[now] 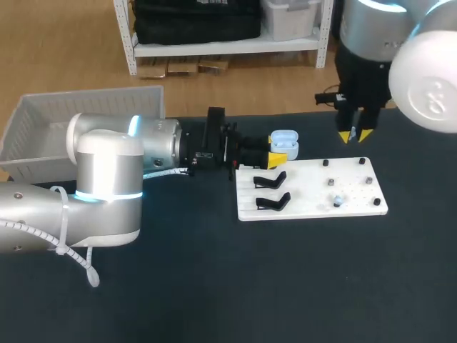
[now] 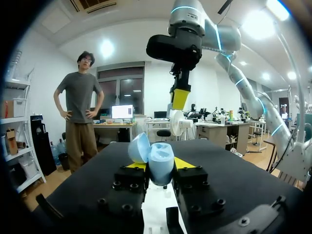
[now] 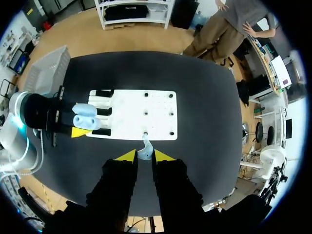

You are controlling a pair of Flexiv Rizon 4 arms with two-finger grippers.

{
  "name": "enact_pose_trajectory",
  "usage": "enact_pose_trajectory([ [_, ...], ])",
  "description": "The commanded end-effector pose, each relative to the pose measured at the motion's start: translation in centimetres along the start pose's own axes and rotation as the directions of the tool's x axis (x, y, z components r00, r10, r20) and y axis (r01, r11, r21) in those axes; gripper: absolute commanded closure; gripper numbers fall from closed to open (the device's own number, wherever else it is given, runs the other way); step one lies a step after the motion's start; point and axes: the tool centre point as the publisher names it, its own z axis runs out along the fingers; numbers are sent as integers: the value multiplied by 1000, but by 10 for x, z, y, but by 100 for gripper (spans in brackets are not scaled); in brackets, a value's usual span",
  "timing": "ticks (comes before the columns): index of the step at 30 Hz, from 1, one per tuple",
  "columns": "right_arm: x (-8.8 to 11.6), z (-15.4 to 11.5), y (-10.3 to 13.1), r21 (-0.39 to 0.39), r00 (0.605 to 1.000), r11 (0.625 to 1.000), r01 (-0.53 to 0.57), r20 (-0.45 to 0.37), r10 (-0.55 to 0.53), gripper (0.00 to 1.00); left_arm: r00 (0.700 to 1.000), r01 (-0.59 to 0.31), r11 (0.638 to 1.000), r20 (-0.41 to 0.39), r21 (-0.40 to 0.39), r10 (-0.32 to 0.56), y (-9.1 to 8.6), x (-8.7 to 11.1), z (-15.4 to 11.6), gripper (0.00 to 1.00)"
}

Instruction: Pick up each earbud case from the left stands, insert the matching earbuds, close the lid, and place the case in the box.

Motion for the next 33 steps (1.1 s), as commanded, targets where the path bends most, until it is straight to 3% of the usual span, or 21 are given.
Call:
enact_pose_trajectory([
  [1, 3, 0, -1, -1, 1000, 1000, -2, 10, 2, 100, 1000, -4, 1000, 6, -3, 4, -1, 1, 0, 100],
  [4, 3, 0, -1, -1, 1000, 1000, -2, 10, 2, 100, 1000, -4, 1000, 6, -3, 4, -1, 1, 0, 100],
  [7, -2, -4, 25, -23, 990, 990, -140, 12, 140, 100, 1000, -4, 1000, 6, -3, 4, -1, 1, 0, 100],
  [9, -6, -2, 34, 15, 969, 969, -246, -28, 247, 100, 1000, -4, 1000, 6, -3, 4, -1, 1, 0, 100],
  [15, -20, 5, 45, 89, 879, 876, -474, -15, 477, 100, 1000, -4, 1000, 6, -3, 4, -1, 1, 0, 100],
  [17, -22, 8, 46, 117, 864, 860, -497, -24, 503, 100, 1000, -4, 1000, 6, -3, 4, -1, 1, 0, 100],
  [22, -26, 16, 47, 102, 826, 829, -549, -86, 557, 100, 1000, -4, 1000, 6, -3, 4, -1, 1, 0, 100],
  [24, -26, 18, 47, 61, 827, 834, -548, -113, 551, 100, 1000, -4, 1000, 6, -3, 4, -1, 1, 0, 100],
  [33, -26, 18, 47, 61, 827, 834, -548, -113, 551, 100, 1000, -4, 1000, 6, -3, 4, -1, 1, 0, 100],
])
